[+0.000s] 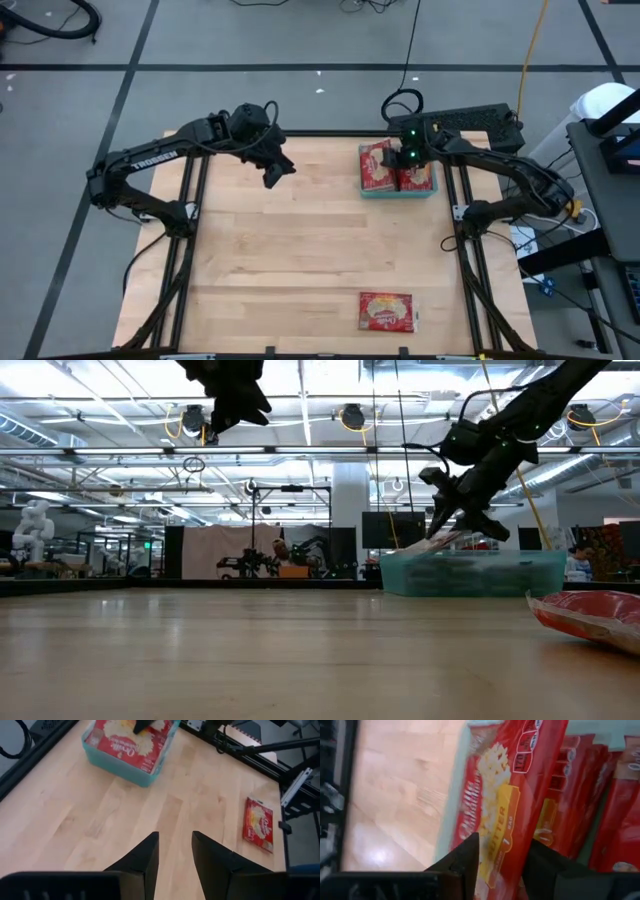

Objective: Sort popcorn bags into baskets
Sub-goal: Put the red popcorn bag into the light blue bin

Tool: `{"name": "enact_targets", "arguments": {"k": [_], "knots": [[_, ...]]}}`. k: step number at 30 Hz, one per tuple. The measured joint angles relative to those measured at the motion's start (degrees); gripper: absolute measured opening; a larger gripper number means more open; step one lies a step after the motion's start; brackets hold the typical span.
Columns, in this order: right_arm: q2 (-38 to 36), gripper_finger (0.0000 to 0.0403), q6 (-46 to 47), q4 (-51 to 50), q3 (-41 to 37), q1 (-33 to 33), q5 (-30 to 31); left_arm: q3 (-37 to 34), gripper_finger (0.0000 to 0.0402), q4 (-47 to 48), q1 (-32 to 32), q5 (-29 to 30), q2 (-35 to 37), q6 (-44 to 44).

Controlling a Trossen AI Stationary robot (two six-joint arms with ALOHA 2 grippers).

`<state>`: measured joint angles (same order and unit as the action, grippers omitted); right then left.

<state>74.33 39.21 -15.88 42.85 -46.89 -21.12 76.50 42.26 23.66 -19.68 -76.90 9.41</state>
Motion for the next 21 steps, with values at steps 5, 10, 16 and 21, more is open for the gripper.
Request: {"name": "enact_targets", "arguments": {"k": [5, 10, 16, 21], "knots": [[0.72, 0.0112, -1.77, 0.2, 0.0, -0.02, 0.01, -0.95, 0.012, -1.8, 0.31, 0.27, -0.06, 2.07], [-0.52, 0.0142, -1.67, 0.65, 0.01, -0.65, -0.36, -0.95, 0.012, -1.9, 0.33, 0.32, -0.06, 2.8], [-3.63, 0.019, 0.45, -1.22, 0.42, -0.76, -0.32, -0.95, 0.012, -1.92, 0.33, 0.32, -0.06, 2.84], [-5.68, 0.0216, -0.84, -6.54, 3.32, -0.85, 1.92, -0.95, 0.012, -1.9, 0.33, 1.35, -0.06, 2.89]]}}
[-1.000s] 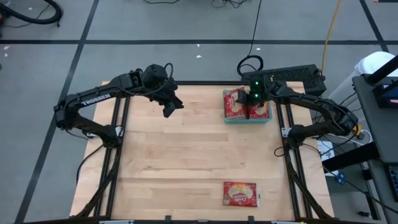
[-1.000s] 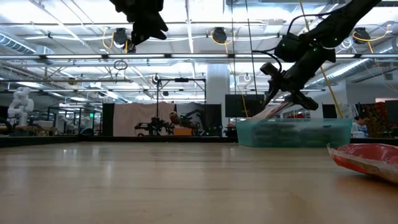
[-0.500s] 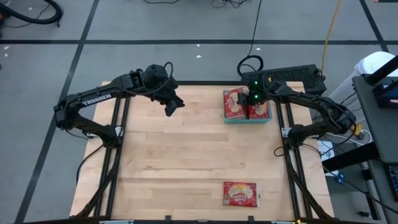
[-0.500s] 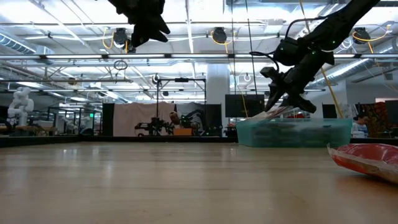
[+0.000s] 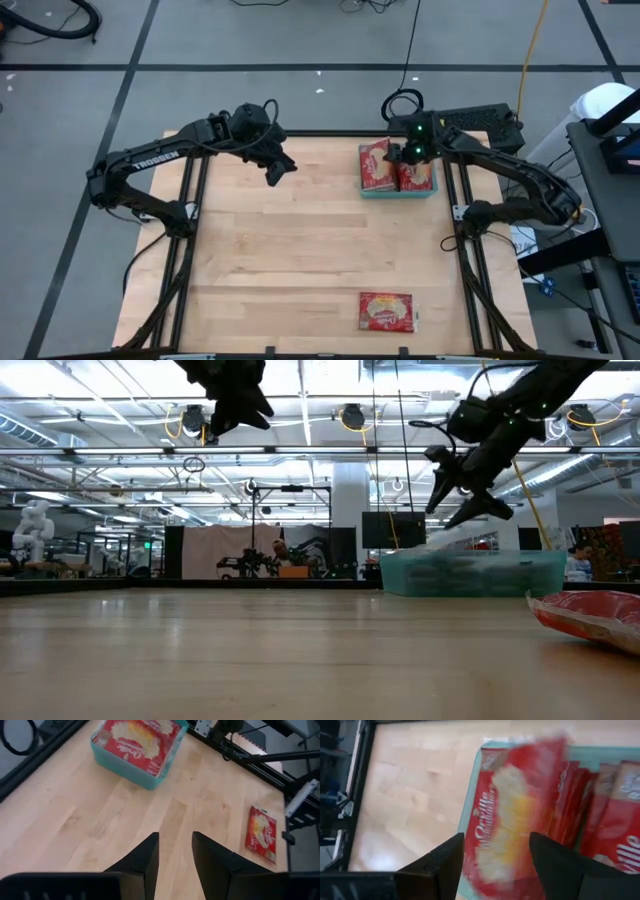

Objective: Sort popcorn bags into baskets
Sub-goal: Put the red popcorn bag into the light blue bin

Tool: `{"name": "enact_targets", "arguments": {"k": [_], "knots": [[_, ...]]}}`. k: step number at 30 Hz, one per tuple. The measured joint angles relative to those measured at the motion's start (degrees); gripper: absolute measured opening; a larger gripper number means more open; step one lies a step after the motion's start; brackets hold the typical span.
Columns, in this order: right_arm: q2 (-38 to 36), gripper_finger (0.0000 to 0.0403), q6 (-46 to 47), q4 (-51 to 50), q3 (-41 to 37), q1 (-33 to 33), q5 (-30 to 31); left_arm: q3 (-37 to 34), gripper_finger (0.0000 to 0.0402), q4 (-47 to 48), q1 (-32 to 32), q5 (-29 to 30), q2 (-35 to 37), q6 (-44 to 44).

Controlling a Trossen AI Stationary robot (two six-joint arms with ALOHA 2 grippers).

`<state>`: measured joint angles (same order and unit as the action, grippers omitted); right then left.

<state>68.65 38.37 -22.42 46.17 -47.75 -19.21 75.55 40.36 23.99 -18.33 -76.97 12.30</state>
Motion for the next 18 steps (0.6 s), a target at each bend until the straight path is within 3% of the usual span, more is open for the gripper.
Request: {"name": "enact_targets", "arguments": {"k": [10, 18], "knots": [[-1.74, 0.0194, -1.42, -4.08, 4.44, 0.0, 5.69, 0.0, 0.012, -0.04, 1.37, 0.99, 0.0, -0.33], [5.02, 0.0097, -1.27, -2.63, 4.4, 1.64, 8.51, 0.0, 0.012, -0.11, 2.45, 0.99, -0.74, -1.42]]}}
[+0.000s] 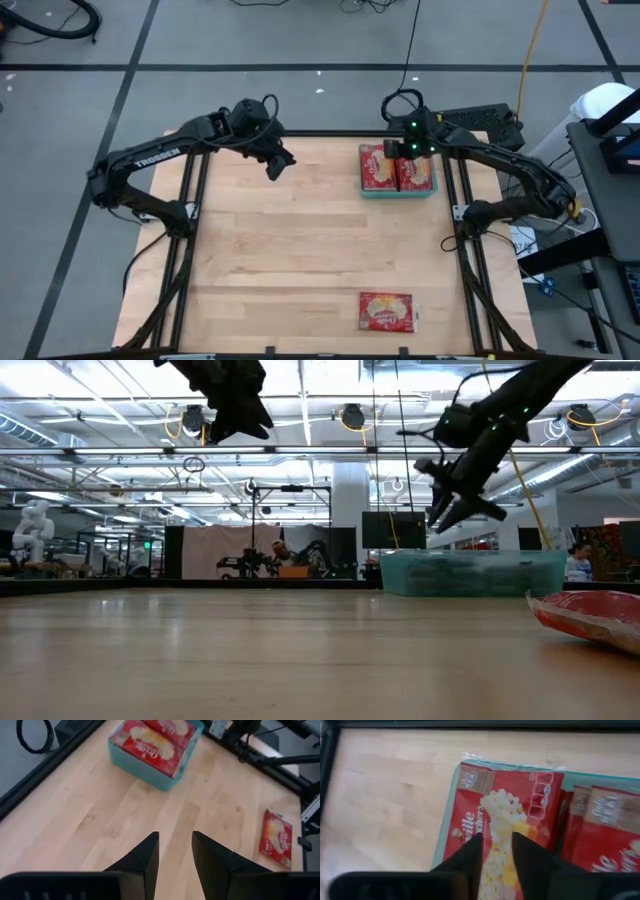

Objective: Sort popcorn bags into baskets
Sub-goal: Put the red popcorn bag into the light blue bin

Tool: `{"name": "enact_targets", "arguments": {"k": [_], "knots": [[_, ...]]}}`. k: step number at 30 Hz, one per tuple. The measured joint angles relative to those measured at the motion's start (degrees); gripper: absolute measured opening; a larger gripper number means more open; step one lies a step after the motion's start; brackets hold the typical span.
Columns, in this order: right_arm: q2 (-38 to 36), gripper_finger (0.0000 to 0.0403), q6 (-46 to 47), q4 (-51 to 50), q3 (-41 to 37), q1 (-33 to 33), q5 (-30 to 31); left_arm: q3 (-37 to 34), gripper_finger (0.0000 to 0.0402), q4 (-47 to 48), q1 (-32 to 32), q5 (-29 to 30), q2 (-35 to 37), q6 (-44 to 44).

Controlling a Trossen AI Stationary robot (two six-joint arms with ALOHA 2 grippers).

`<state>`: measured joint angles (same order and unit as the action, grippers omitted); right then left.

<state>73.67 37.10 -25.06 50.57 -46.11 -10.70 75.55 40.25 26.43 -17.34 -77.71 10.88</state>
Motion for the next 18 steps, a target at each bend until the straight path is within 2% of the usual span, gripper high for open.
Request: {"name": "enact_targets", "arguments": {"k": [5, 7, 11, 14, 18], "knots": [[5.75, 0.0021, 1.5, 2.74, -0.07, 0.32, -0.28, 0.07, 0.012, -0.41, 0.12, -0.04, -0.85, -0.24], [6.78, 0.0006, 2.13, 3.11, -0.07, 0.44, -1.23, -0.07, 0.012, 0.42, 0.07, -0.01, -1.21, -0.24], [6.05, 0.0013, 5.36, 5.35, -0.07, 0.83, -2.54, 0.04, 0.012, -0.35, 0.0, -0.15, -1.39, -0.24], [1.67, 0.0013, 8.29, 5.44, 0.46, 1.02, -5.98, -0.02, 0.012, -0.11, -0.03, -0.11, -1.64, -0.57], [-5.45, 0.0003, 8.82, -3.97, 4.09, 3.91, -7.3, -0.02, 0.012, 0.11, -0.28, -0.16, -1.49, -2.23]]}}
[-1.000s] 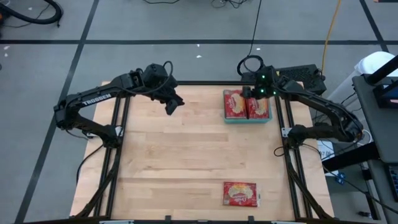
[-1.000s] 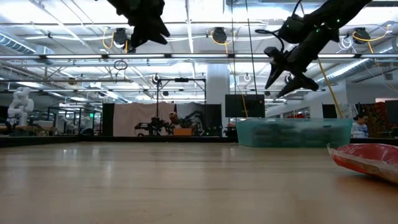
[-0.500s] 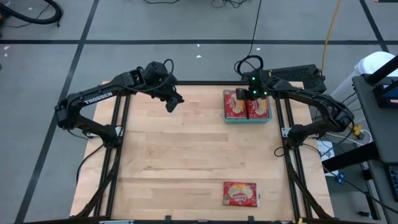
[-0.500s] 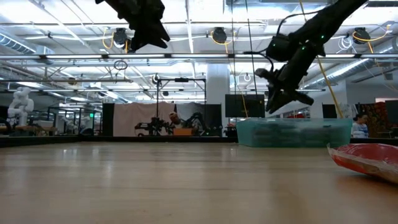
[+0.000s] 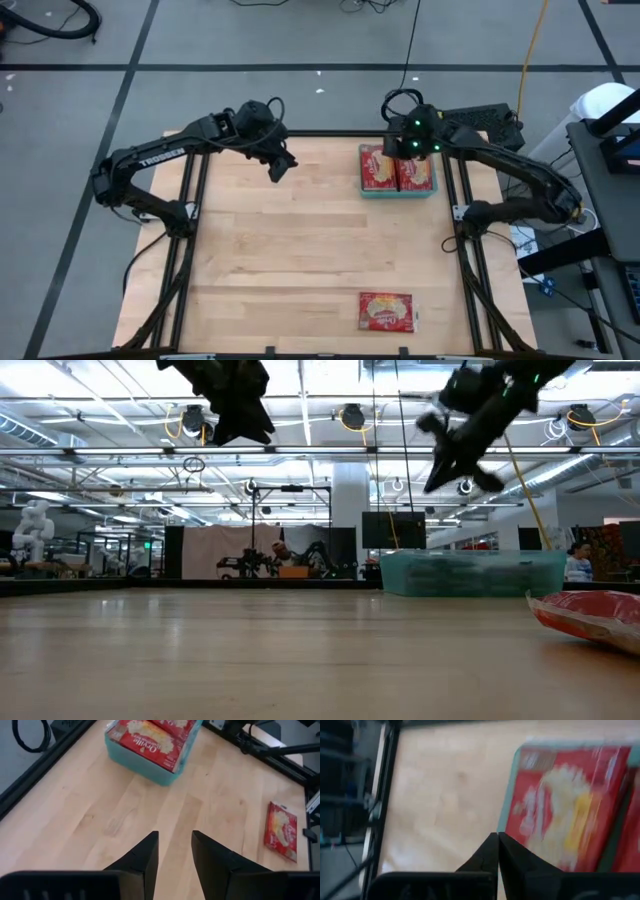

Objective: Sort popcorn bags into baskets
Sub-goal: Put the red popcorn bag into the light blue bin

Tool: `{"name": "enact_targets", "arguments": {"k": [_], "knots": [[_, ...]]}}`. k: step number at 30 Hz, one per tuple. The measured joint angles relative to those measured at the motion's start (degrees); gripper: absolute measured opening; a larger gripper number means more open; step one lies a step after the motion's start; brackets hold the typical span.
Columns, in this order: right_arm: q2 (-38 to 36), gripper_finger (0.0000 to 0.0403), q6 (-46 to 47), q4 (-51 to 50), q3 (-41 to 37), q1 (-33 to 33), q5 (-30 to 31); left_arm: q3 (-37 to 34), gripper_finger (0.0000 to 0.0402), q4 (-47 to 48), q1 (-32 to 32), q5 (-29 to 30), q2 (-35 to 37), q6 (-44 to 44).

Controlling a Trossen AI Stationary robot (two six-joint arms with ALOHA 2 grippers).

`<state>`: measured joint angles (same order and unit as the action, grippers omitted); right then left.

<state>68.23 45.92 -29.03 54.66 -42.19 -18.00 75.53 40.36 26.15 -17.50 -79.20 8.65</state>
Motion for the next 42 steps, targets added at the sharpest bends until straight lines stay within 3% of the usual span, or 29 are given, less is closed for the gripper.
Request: {"name": "enact_targets", "arguments": {"k": [4, 10, 15, 20, 23, 33, 38, 42], "knots": [[-5.53, 0.0001, 0.7, -11.51, 4.82, 7.21, 3.01, 0.0, 0.012, 0.25, -0.04, -0.04, -0.03, -2.38], [-9.68, 0.0, 10.86, -16.58, 7.06, 23.92, 2.87, 0.0, 0.012, 1.21, -0.04, -0.45, -0.46, -7.14], [-8.36, 0.0, 21.73, -17.84, 7.06, 39.78, 2.81, 0.0, 0.012, 2.7, -0.04, -0.48, -0.46, -8.57], [-3.18, 0.0018, 20.02, -13.01, 7.01, 51.07, 1.18, 0.0, 0.012, 3.8, -0.04, -0.5, -0.46, -8.34], [0.83, 0.0049, 14.67, -8.94, 7.01, 53.99, 0.99, 0.0, 0.012, 4.61, -0.45, -0.5, -0.46, -7.28], [14.12, 0.0162, -6.01, -3.5, 6.99, 55.23, -10.0, 0.0, 0.012, 7.79, -4.91, -0.5, -0.46, -1.46], [19.07, 0.0187, -21.02, -1.8, 6.97, 55.43, -14.09, 0.0, 0.012, 7.52, -8.57, -0.28, -0.44, 0.14], [22.32, 0.0192, -26.82, -0.1, 6.97, 55.45, -15.88, 0.0, 0.012, 7.29, -11.13, 0.74, -0.44, 2.4]]}}
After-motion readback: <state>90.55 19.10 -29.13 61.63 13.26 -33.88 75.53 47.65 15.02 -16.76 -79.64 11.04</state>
